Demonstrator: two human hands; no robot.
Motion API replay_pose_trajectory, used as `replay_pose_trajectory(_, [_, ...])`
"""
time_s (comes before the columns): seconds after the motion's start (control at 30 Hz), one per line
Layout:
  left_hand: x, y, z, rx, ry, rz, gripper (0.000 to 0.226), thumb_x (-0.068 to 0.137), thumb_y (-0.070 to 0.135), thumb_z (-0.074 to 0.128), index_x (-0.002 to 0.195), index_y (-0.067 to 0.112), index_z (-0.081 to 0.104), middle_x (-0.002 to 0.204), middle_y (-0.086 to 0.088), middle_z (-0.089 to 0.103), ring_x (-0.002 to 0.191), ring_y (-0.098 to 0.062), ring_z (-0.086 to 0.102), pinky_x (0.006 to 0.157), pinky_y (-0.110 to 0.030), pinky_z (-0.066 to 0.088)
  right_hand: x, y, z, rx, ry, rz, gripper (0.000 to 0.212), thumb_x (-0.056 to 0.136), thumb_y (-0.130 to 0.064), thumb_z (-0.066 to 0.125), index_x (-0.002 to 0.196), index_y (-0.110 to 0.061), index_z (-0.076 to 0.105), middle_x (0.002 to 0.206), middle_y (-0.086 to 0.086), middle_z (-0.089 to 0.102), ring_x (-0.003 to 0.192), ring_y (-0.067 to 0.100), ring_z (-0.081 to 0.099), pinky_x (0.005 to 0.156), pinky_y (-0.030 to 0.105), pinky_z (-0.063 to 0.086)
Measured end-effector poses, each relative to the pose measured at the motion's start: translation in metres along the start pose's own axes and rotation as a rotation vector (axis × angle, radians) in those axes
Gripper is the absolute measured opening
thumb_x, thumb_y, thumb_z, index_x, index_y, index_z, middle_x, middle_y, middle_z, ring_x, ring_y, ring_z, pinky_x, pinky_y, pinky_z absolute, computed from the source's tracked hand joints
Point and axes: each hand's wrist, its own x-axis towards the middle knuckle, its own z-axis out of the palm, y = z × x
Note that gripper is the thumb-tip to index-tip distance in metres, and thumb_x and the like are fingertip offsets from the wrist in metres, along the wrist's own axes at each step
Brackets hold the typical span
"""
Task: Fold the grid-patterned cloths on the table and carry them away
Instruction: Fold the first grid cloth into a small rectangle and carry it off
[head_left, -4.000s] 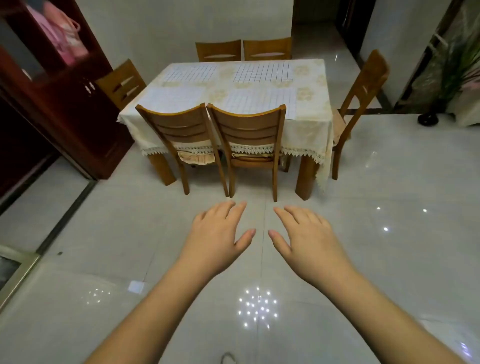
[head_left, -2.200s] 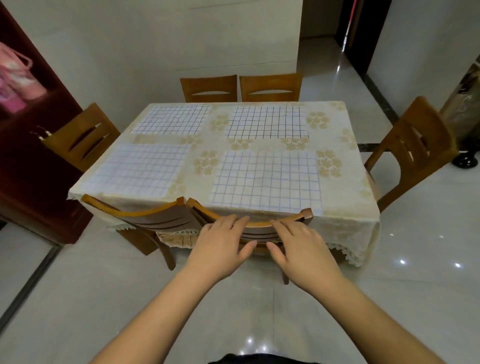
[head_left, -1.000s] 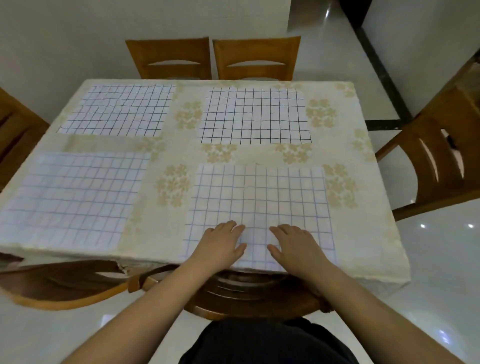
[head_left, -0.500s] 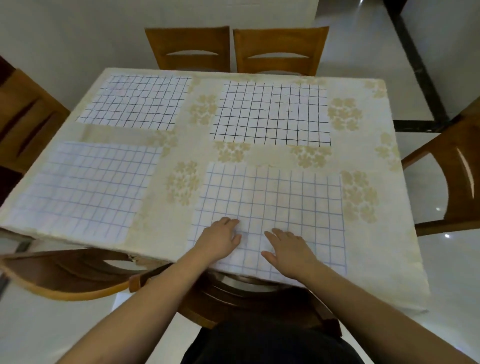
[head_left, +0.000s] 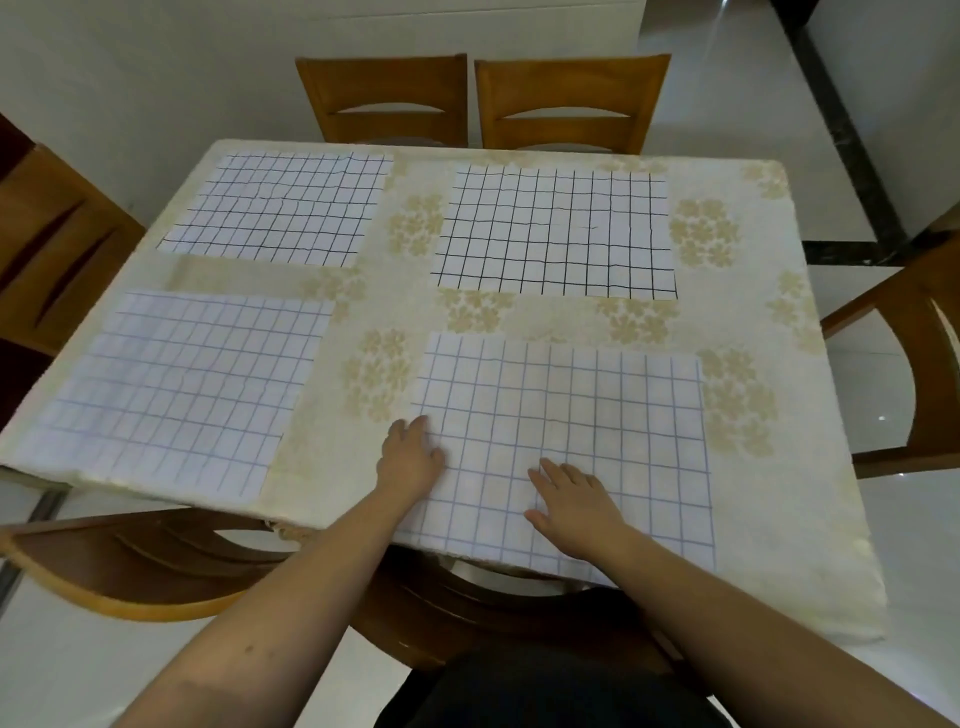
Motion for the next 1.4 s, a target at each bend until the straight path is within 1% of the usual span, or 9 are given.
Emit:
replay_pose_trajectory(0.23, [0.019,-0.008,-0.014,-0.286,0.087,-0.269,0.057,0.089,0.026,0.06,0.142,0.018,0.041,0.138,-0.014,0.043,0.116,-0.034,0.053,0.098,-0.048,0.046,0.001,0.002,0.003,0.001,-0.022,-0.002,0.067,0.099,-0.051,0.031,0.154,-0.02,0.006,0.162,0.004,0.003,0.147,0.024,0.008,0.118,0.041,0.009])
replay_pose_trajectory(0.37, [0.026,-0.006,-0.02,-0.385,0.065,-0.372,0.053,0.091,0.024,0.062,0.138,0.007,0.044,0.132,-0.015,0.052,0.114,-0.033,0.056,0.087,-0.03,0.045,0.0,0.002,0.004,0.015,-0.031,-0.016,0.066,0.1,-0.05,0.031,0.154,-0.02,0.007,0.162,0.005,0.001,0.147,0.025,0.006,0.118,0.041,0.009])
replay_pose_trajectory(0.47, [0.03,-0.009,-0.019,-0.392,0.035,-0.389,0.023,0.092,0.024,0.064,0.103,0.004,0.064,0.102,-0.014,0.064,0.094,-0.027,0.063,0.079,-0.027,0.043,-0.001,0.003,0.004,0.018,-0.032,-0.024,0.066,0.1,-0.049,0.031,0.154,-0.02,0.008,0.162,0.005,0.0,0.147,0.025,0.006,0.118,0.041,0.009])
replay_pose_trajectory(0.63, [0.028,-0.009,-0.02,-0.445,-0.035,-0.386,0.04,0.091,0.029,0.066,0.119,0.0,0.065,0.122,-0.017,0.064,0.112,-0.033,0.059,0.098,-0.035,0.046,-0.002,0.006,0.004,0.038,-0.029,-0.036,0.067,0.1,-0.05,0.032,0.154,-0.02,0.008,0.162,0.004,0.0,0.147,0.024,0.006,0.118,0.042,0.009])
replay_pose_trajectory(0.77, [0.021,0.002,-0.025,-0.508,-0.017,-0.369,0.041,0.092,0.027,0.065,0.124,0.001,0.061,0.131,-0.016,0.058,0.119,-0.034,0.054,0.1,-0.038,0.043,-0.002,0.007,0.006,0.044,-0.025,-0.031,0.066,0.1,-0.049,0.032,0.154,-0.02,0.009,0.162,0.003,0.0,0.147,0.024,0.005,0.119,0.042,0.01])
replay_pose_trajectory(0.97, [0.01,0.016,-0.039,-0.596,0.011,-0.254,0.025,0.088,0.022,0.068,0.107,0.013,0.054,0.115,-0.012,0.06,0.101,-0.03,0.06,0.082,-0.037,0.05,-0.003,0.005,0.006,0.046,-0.017,-0.029,0.066,0.1,-0.048,0.033,0.154,-0.02,0.009,0.162,0.003,-0.001,0.147,0.024,0.006,0.118,0.042,0.011])
replay_pose_trajectory(1.17, [-0.008,0.037,-0.063,-0.57,-0.025,-0.015,0.064,0.086,0.014,0.068,0.14,0.029,0.038,0.114,-0.009,0.064,0.099,-0.025,0.064,0.084,-0.045,0.055,-0.002,0.006,0.005,0.061,-0.029,-0.025,0.066,0.1,-0.048,0.032,0.154,-0.021,0.006,0.162,0.002,-0.001,0.147,0.023,0.005,0.118,0.043,0.01])
replay_pose_trajectory(1.3, [-0.024,0.055,-0.073,-0.346,-0.014,0.218,0.05,0.087,0.013,0.064,0.131,0.035,0.053,0.127,0.001,0.059,0.116,-0.017,0.055,0.089,-0.032,0.049,-0.002,0.008,0.007,0.073,-0.045,-0.036,0.066,0.1,-0.047,0.031,0.154,-0.022,0.003,0.162,0.001,-0.004,0.148,0.023,0.003,0.118,0.043,0.01])
replay_pose_trajectory(1.4, [-0.034,0.07,-0.077,-0.223,-0.051,0.322,0.041,0.09,0.013,0.061,0.124,0.034,0.06,0.133,0.001,0.058,0.104,-0.018,0.061,0.087,-0.033,0.052,-0.003,0.013,0.007,0.102,-0.061,-0.046,0.066,0.101,-0.046,0.031,0.154,-0.023,0.0,0.162,0.0,-0.005,0.148,0.022,0.001,0.119,0.042,0.009])
